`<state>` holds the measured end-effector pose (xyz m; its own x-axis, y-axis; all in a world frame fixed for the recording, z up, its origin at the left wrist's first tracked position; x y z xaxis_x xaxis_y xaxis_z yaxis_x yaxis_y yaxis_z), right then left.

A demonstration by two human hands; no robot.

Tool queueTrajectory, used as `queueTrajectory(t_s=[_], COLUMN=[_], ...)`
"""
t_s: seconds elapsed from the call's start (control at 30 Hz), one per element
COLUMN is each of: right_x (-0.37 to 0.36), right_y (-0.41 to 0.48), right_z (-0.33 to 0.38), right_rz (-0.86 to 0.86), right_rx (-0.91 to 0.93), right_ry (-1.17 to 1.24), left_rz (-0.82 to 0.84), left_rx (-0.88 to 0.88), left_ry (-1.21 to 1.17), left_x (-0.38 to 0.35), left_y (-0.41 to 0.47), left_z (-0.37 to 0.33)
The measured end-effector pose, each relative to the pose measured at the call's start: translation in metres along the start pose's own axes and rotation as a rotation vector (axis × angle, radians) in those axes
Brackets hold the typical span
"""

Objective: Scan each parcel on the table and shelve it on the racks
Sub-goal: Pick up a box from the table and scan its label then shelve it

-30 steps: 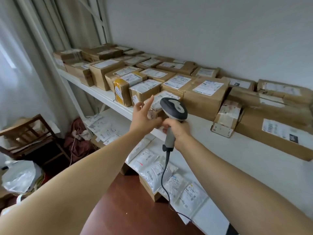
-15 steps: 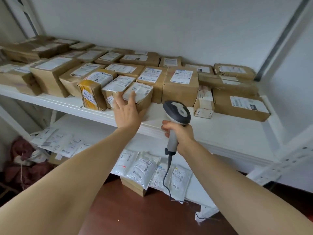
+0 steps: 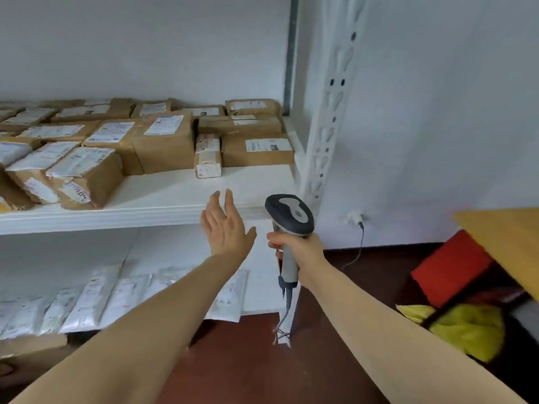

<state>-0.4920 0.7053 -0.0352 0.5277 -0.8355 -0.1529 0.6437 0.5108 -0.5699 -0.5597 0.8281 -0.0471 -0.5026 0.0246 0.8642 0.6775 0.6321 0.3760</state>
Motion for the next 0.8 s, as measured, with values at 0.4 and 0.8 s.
queueTrajectory(t_s=[0.4,0.8], right_x=[0.373,0.607], right_y=[-0.098,-0.158], right_z=[-0.036,-0.068], right_rz=[-0.47,-0.837], right_rx=[0.066,0.125], right_ry=[0.459,0.851], left_rz=[0.337,0.624], left_rx=[-0.541,-0.97], left_ry=[-0.144,-0.293], left_x=[-0.119,-0.22], left_y=[-0.103,-0.167], left_z=[-0.364,-0.619])
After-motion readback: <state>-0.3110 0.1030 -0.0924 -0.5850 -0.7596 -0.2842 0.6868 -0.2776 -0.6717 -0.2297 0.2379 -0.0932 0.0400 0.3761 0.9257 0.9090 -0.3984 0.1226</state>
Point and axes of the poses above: each hand's wrist, its own y-axis towards the middle knuckle, its own x-axis out of the back of the hand, z = x × y, the point moved 1 cm from there along y, towards the middle knuckle, and after that the axes turned 14 degrees about -x, right-handed, at the moved point
